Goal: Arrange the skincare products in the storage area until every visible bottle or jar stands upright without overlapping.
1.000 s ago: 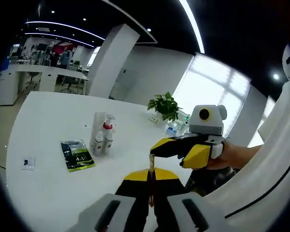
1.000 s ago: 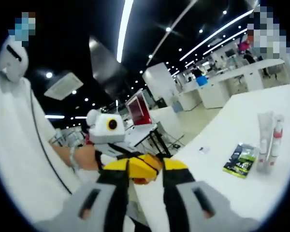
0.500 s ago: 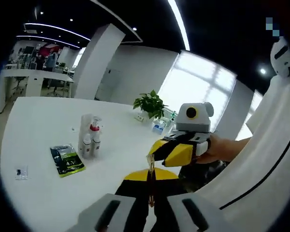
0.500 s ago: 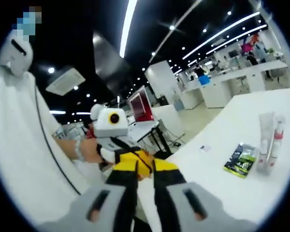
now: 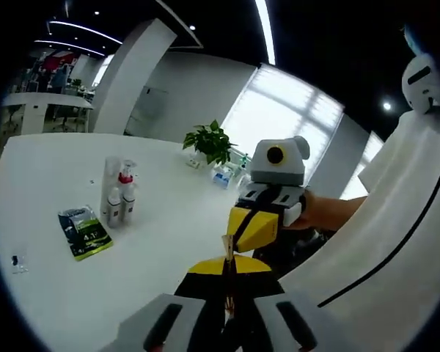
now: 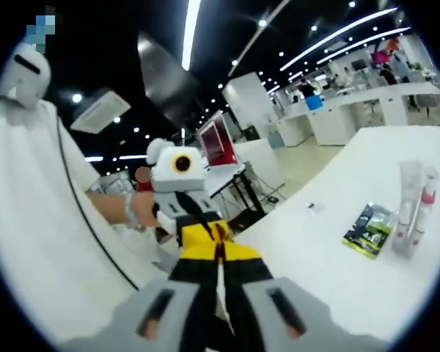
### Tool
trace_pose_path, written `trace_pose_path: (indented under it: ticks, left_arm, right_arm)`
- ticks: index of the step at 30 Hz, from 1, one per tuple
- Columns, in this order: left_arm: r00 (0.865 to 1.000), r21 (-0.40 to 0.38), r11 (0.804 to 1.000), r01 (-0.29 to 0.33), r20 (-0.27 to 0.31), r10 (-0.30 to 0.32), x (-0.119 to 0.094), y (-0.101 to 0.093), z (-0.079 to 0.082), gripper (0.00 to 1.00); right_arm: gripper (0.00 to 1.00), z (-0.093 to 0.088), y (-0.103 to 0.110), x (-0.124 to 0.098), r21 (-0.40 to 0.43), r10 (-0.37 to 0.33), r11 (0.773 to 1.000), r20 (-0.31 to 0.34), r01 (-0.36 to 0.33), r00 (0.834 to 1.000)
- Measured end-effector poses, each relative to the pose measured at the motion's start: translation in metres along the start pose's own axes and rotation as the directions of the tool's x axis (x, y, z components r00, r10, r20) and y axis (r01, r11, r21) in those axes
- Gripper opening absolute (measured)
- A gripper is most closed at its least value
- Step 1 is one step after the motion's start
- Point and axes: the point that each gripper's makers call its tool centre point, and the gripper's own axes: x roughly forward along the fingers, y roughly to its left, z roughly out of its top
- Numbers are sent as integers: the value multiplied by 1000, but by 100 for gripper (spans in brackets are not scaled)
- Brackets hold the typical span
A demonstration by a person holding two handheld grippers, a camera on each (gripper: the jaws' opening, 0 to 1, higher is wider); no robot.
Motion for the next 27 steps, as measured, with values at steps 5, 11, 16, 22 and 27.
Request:
trace_pose_path:
  ticks: [5,11,16,22,27]
  left_arm:
    - [1000,7,1000,-7,29,7,7,6,8,3]
    - [993,-7,999,-43,111,43,10,17,24,20]
    - [981,-81,996,-37,189,52,9,21,36,24]
    - [971,-135,990,-34,231,65,3,28,43,31]
    - [945,-254,967,-23,310,103,-9,38,50,44]
  right_arm:
    - [0,5,-11,-6,31,-39,999,26,38,999]
    - [0,18,-19,-15,61,-64,996,94,58,994]
    - [0,24,-23,-23,85,-73,994,133,62,989]
    - [0,30,-28,-29,133,-71,990,188,46,980]
    - [0,39,-31,-29,161,-72,986,240,33,968]
